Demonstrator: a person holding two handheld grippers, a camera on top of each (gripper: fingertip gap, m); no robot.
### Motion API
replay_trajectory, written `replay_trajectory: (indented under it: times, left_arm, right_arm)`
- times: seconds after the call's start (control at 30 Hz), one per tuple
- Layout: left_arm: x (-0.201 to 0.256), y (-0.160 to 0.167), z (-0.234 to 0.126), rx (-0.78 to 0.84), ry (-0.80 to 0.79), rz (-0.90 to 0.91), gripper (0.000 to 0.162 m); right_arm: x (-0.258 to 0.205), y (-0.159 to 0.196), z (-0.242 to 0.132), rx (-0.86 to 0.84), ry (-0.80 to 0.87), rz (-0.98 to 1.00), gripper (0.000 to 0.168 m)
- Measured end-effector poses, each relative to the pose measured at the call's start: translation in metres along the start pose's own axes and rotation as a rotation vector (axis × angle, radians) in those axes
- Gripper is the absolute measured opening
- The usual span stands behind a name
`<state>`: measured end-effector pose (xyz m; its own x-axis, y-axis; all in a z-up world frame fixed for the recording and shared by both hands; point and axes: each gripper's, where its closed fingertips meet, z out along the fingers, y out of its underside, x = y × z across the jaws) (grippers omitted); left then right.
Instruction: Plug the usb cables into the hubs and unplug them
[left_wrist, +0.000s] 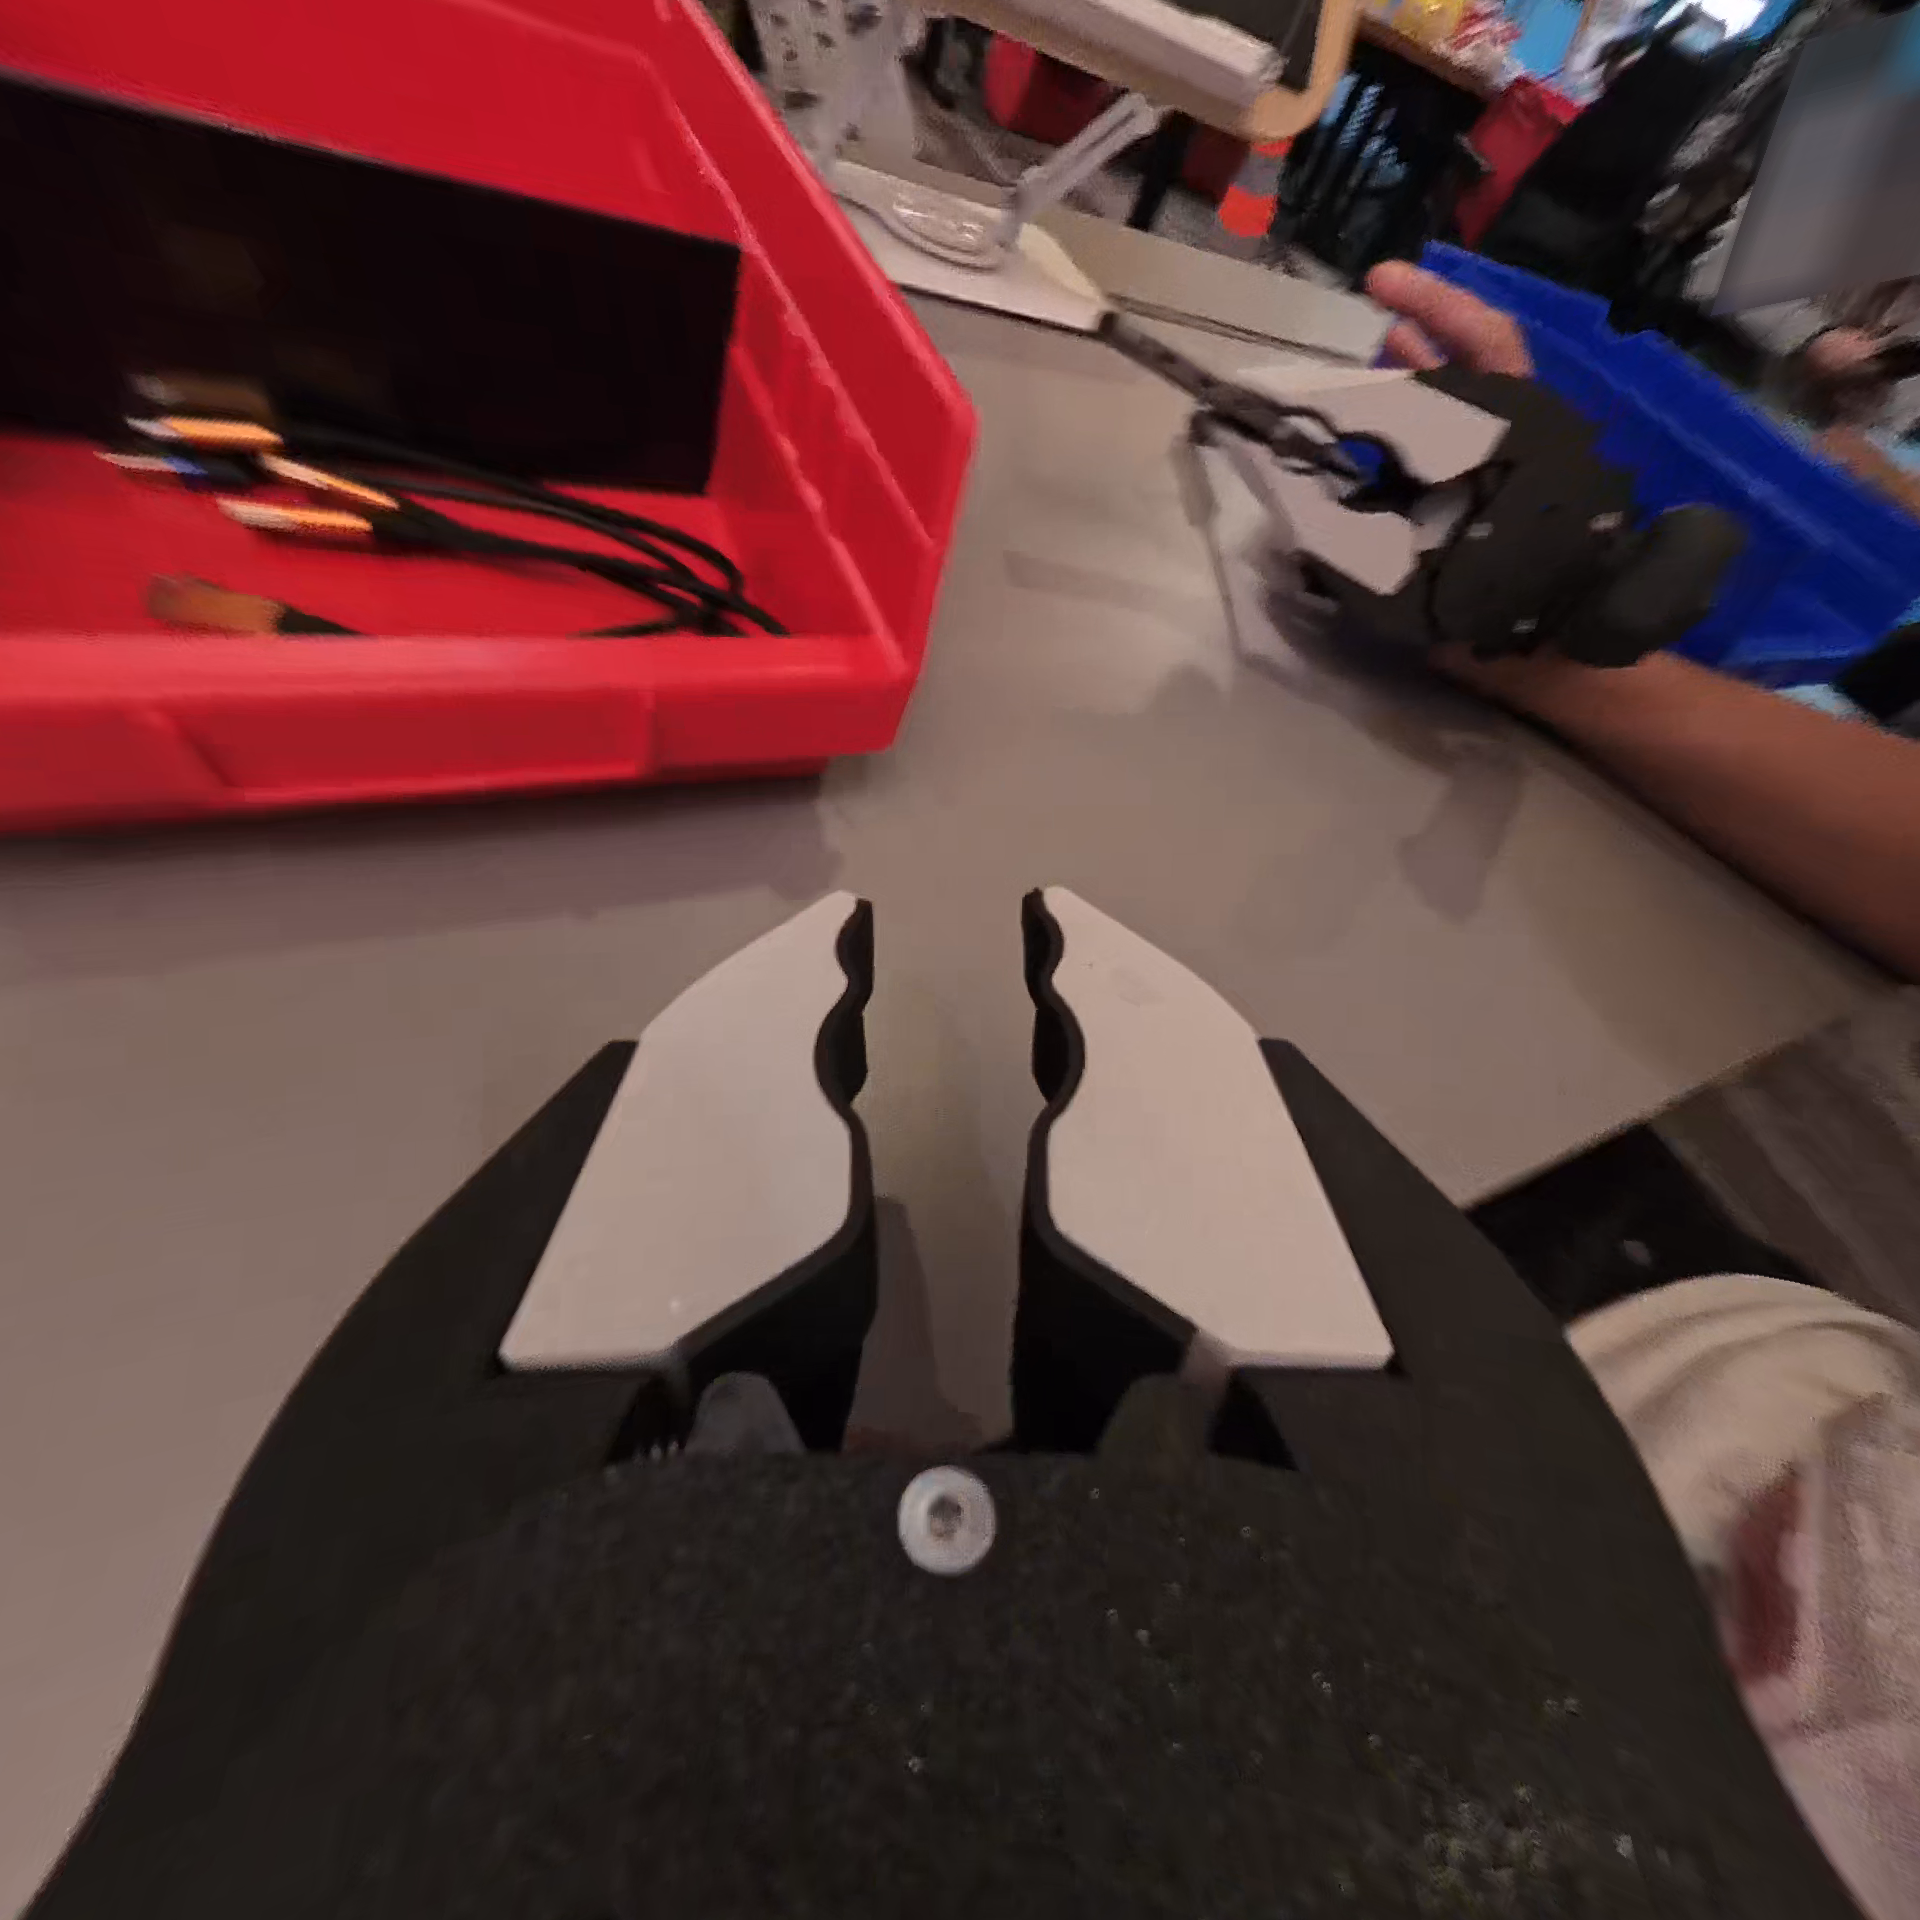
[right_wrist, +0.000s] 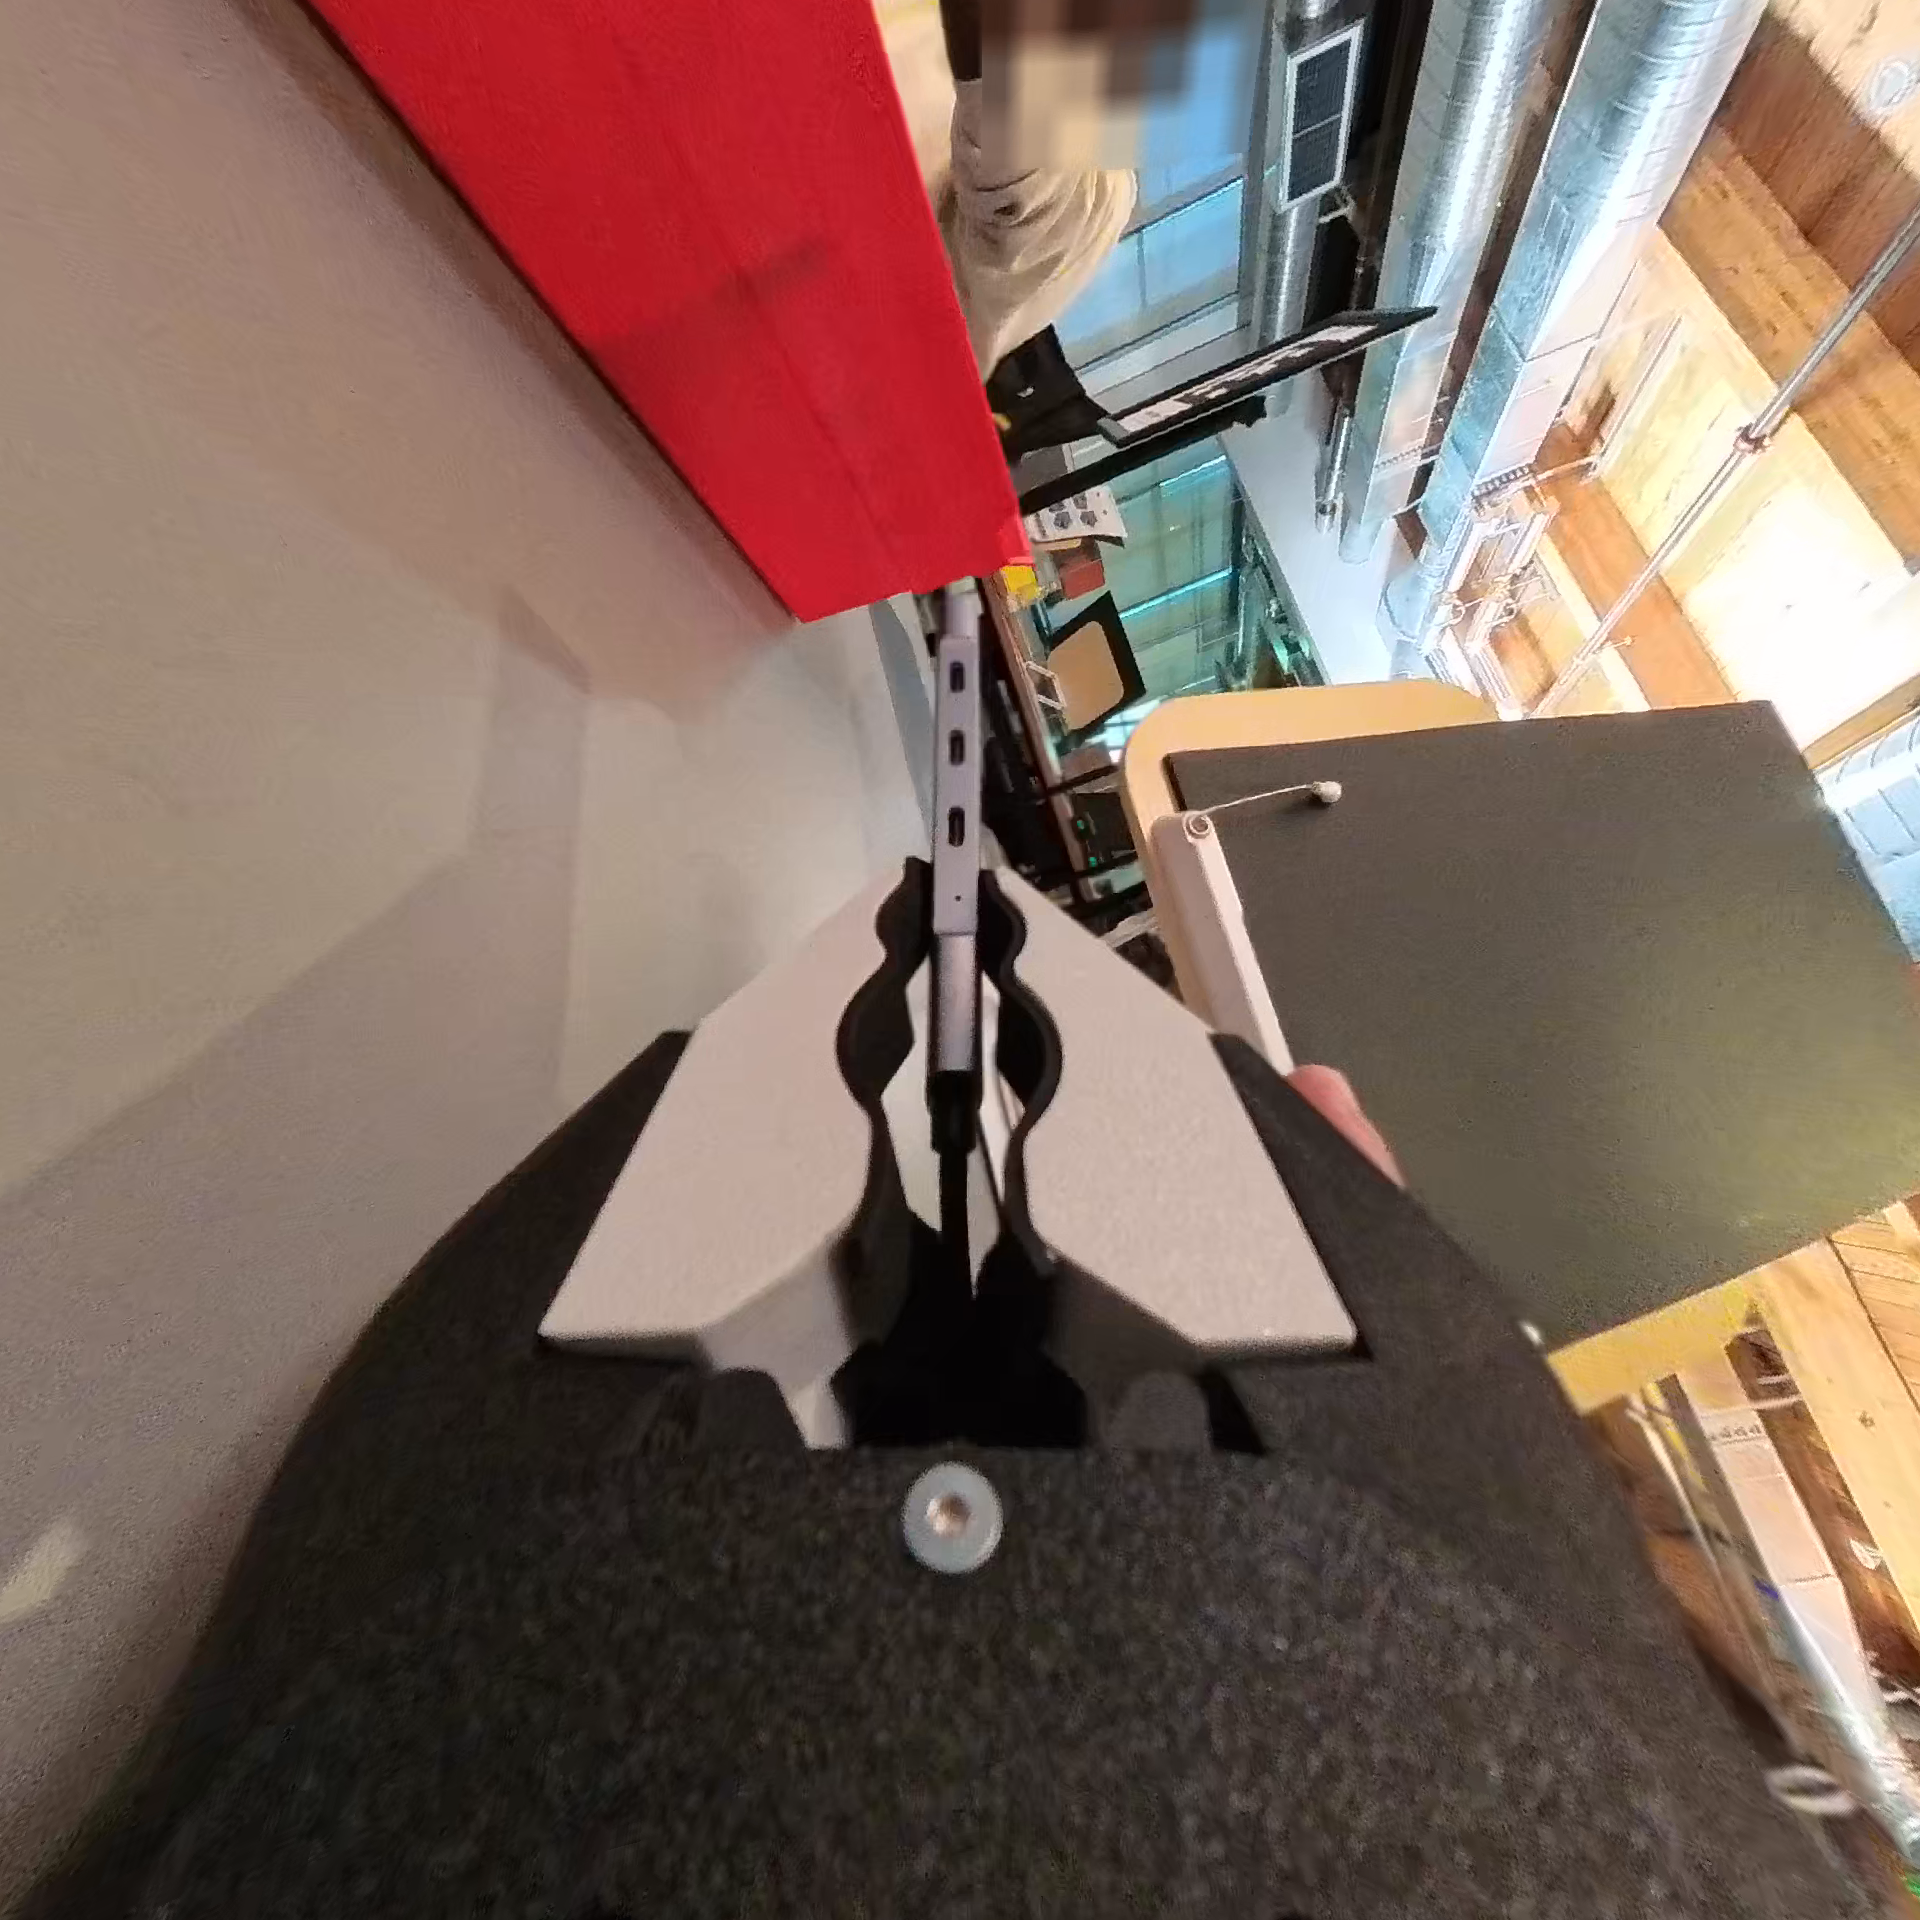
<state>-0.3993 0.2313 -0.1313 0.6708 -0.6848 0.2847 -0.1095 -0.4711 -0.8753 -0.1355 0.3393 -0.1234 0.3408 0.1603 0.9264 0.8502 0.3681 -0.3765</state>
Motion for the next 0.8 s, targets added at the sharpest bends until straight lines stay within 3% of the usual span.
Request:
replay_trajectory:
  times: [0.17,0.4,0.6,0.77,0.8]
  left_arm:
    - [-0.039,-0.033,0.007,-0.157,-0.054,0.068,0.034]
    - [-0.103,-0.055,0.044,-0.738,-0.058,0.640,0.032]
    - [-0.113,-0.031,0.071,-1.132,0.164,0.919,0.030]
    - [-0.121,-0.010,0.073,-1.317,0.256,0.991,0.029]
    - [-0.124,-0.006,0.073,-1.337,0.261,1.012,0.021]
  right_arm:
    - [0.003,-0.003,-0.004,0.029,-0.007,0.056,0.007]
    - [0.012,0.000,-0.006,0.030,0.004,0.143,0.007]
    - [0.013,0.005,-0.007,0.018,-0.006,0.175,0.007]
    - [0.009,0.006,-0.006,0.012,-0.023,0.162,0.007]
    - [0.008,0.005,-0.005,0.012,-0.024,0.162,0.007]
